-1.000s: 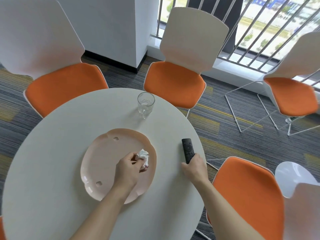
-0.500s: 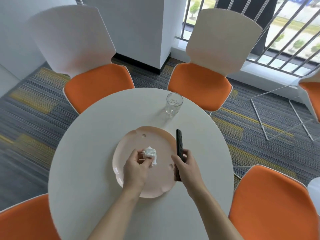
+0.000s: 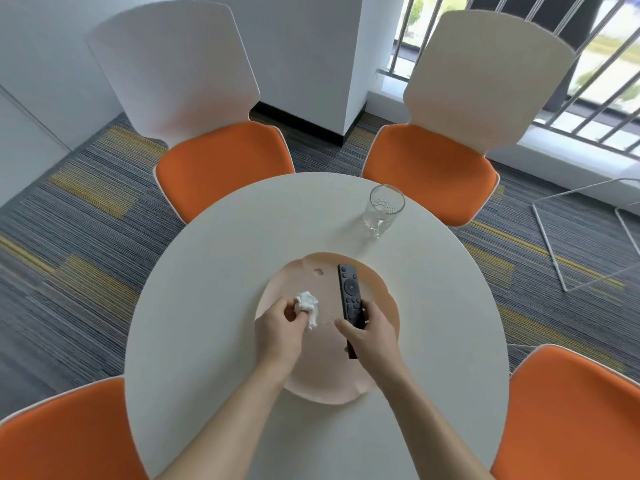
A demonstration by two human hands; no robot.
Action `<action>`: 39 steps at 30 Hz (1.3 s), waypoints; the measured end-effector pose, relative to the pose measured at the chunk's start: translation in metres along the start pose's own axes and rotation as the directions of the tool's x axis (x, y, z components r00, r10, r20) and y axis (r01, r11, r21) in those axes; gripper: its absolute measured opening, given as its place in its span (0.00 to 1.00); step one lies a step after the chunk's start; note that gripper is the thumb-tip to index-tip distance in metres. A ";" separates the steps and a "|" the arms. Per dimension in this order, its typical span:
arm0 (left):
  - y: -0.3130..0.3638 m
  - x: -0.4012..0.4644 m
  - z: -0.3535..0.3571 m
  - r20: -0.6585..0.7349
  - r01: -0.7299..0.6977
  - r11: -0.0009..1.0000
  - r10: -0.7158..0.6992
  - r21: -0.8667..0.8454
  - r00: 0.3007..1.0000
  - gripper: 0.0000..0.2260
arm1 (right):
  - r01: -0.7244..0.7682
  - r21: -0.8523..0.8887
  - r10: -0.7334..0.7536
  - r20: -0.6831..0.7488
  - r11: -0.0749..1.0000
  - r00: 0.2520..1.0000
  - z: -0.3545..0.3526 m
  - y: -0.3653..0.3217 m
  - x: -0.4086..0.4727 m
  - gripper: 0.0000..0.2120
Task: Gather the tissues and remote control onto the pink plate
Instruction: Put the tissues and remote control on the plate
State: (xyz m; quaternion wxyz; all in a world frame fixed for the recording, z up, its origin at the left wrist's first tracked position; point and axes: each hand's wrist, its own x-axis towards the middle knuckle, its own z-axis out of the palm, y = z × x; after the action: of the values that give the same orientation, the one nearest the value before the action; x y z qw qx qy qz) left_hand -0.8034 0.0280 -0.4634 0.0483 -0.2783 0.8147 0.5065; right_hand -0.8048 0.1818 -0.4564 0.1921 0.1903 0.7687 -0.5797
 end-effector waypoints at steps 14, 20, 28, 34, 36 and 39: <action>-0.013 0.008 0.010 0.011 -0.073 0.990 0.073 0.118 0.997 0.04 | 0.039 -0.273 -0.084 -0.156 0.961 0.984 0.019 0.021 0.008 0.20; -0.018 0.008 0.011 0.016 -0.065 0.993 0.064 0.100 0.998 0.04 | 0.025 -0.354 -0.095 -0.181 0.935 0.979 0.021 0.024 0.010 0.20; -0.022 0.007 0.016 0.014 -0.054 0.989 0.053 0.140 0.998 0.04 | -0.011 -0.367 -0.080 -0.232 0.930 0.969 0.030 0.028 0.009 0.18; -0.023 0.004 0.015 0.021 -0.067 0.979 0.064 0.195 0.998 0.15 | -0.042 -0.414 -0.076 -0.265 0.909 0.961 0.035 0.028 0.007 0.20; -0.024 0.000 0.012 0.033 -0.088 0.982 0.083 0.165 0.996 0.24 | -0.040 -0.422 -0.080 -0.264 0.905 0.961 0.035 0.027 0.006 0.21; -0.028 -0.006 0.007 0.039 -0.134 0.981 0.130 0.142 0.991 0.29 | -0.034 -0.446 -0.090 -0.254 0.895 0.963 0.034 0.026 0.005 0.22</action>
State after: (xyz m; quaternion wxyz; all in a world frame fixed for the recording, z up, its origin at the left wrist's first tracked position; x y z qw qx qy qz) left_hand -0.7858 0.0273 -0.4875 0.0464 -0.2119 0.8649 0.4525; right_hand -0.7933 0.1556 -0.4890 0.1164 0.2065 0.9025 -0.3596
